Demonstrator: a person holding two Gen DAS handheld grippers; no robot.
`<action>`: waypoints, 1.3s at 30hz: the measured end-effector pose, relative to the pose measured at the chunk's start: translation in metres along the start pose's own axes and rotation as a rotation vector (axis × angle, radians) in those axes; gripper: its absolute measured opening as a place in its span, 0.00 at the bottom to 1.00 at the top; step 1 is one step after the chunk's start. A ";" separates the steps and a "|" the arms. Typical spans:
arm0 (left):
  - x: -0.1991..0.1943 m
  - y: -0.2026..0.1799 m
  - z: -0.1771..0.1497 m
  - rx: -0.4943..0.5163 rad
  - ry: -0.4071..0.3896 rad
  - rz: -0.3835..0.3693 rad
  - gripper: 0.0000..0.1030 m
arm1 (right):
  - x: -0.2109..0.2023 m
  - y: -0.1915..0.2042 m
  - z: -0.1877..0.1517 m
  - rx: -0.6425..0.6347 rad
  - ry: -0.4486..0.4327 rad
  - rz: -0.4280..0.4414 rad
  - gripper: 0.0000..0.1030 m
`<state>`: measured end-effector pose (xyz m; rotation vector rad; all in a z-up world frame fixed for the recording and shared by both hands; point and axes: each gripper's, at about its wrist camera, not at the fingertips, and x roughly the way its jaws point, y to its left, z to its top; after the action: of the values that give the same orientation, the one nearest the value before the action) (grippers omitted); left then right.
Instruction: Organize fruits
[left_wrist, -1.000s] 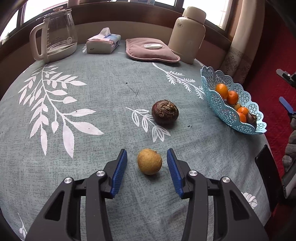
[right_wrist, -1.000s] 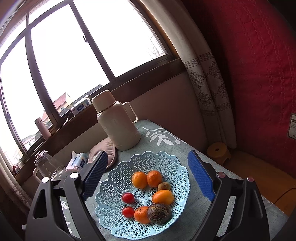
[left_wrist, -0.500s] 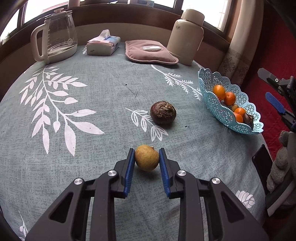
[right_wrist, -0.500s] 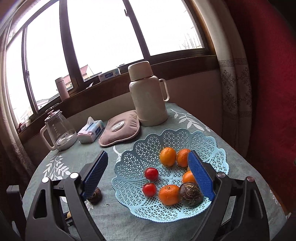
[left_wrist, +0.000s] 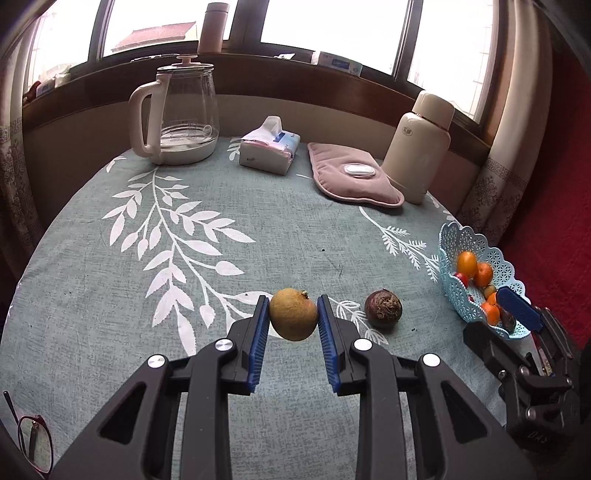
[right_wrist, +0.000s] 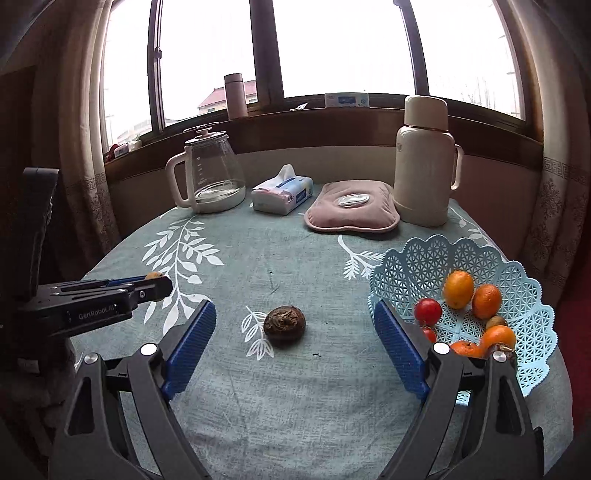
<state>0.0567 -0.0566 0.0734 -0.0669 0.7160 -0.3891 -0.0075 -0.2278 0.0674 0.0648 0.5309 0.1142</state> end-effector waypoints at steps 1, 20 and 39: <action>-0.001 0.001 0.001 -0.005 -0.004 -0.001 0.26 | 0.008 0.006 0.000 -0.015 0.022 0.020 0.84; 0.004 0.006 0.001 -0.039 0.000 -0.044 0.26 | 0.108 0.003 0.009 0.013 0.319 0.004 0.60; 0.015 0.002 -0.014 -0.033 0.068 -0.077 0.27 | 0.111 -0.004 0.004 0.031 0.316 -0.014 0.42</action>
<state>0.0581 -0.0593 0.0530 -0.1128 0.7891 -0.4551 0.0901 -0.2185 0.0149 0.0739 0.8483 0.1034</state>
